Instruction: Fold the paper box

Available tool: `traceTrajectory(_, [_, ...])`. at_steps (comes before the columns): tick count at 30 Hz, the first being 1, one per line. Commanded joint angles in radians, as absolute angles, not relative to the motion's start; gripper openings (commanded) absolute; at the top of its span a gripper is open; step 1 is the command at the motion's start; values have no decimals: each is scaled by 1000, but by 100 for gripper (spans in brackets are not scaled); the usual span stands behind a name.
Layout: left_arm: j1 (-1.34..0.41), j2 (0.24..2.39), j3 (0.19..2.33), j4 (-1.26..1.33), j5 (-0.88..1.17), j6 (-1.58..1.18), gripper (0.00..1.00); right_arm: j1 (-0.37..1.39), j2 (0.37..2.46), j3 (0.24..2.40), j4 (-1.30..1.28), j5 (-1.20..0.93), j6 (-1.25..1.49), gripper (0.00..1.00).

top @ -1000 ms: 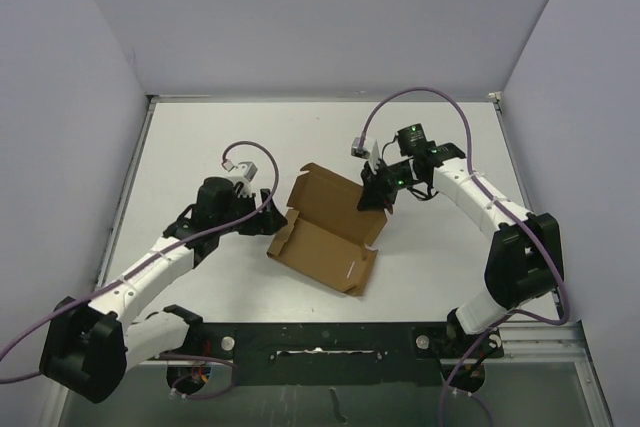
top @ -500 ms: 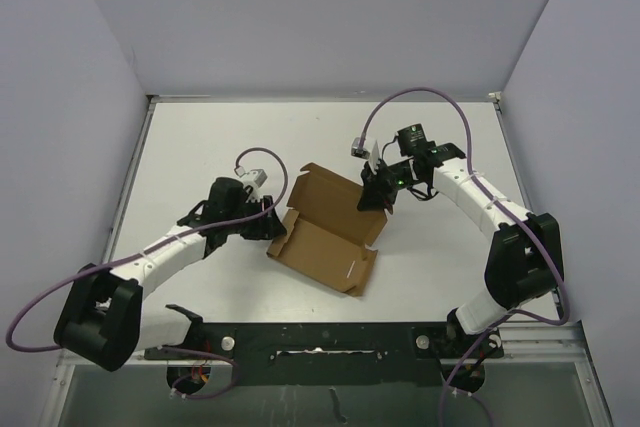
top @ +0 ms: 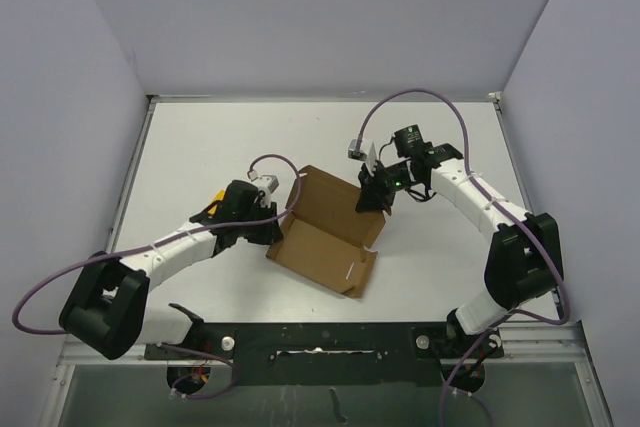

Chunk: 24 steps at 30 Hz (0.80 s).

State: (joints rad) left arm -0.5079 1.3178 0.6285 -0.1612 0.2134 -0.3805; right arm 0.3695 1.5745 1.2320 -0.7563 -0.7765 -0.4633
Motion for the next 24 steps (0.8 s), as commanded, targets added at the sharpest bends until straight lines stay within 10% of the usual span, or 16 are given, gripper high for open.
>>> traceTrajectory(1, [-537,1338,681,-206,117,-334,14,379,1528,1233,-719,-781,-475,0])
traceTrajectory(5, [-576,1356,710,-258,20,-305,0,383,1528,1232,-714,-761,-471,0])
traceTrajectory(24, [-735,1480,826,-397,-249,-362,2,371,1492,1223,-683,-671,-443,0])
